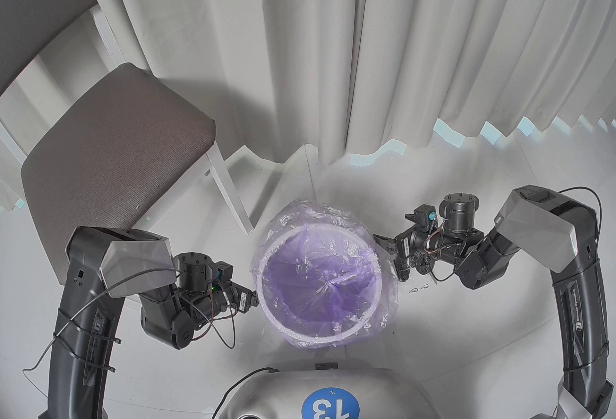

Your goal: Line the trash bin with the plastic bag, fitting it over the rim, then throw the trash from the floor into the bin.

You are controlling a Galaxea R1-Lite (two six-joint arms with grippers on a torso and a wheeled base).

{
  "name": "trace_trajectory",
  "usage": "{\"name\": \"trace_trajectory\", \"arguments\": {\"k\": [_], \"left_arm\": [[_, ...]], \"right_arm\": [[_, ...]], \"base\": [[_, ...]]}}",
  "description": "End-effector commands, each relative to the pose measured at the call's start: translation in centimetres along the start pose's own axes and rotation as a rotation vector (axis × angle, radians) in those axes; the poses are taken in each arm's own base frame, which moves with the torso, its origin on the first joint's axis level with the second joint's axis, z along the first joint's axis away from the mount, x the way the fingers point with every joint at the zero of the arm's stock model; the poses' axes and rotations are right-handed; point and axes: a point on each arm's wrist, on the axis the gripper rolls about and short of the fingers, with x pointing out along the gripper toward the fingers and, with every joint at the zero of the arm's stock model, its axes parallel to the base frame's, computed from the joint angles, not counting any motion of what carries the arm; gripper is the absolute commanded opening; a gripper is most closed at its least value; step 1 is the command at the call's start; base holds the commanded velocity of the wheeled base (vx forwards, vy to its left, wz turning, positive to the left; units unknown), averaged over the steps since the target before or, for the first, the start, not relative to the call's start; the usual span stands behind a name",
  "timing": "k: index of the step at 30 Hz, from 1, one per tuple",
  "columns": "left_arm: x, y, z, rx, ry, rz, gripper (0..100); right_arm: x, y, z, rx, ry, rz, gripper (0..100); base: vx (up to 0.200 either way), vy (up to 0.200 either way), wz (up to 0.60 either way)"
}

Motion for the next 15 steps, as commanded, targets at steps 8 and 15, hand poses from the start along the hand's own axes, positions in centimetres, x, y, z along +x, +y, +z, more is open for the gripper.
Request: {"name": "trace_trajectory", "arguments": {"k": [8, 15], "left_arm": [[1.14, 0.78, 1.12, -0.004, 0.031, 0.009, 100], [1.06, 1.05, 1.29, 0.013, 0.082, 0.004, 100]], "right_arm": [[-0.19, -0.14, 0.09, 0.0, -0.003, -0.004, 100], [-0.18, -0.56, 0.31, -0.001, -0.012, -0.014, 100]], "base": [[0.0, 0.0, 0.0], [0.0, 0.0, 0.0]]}}
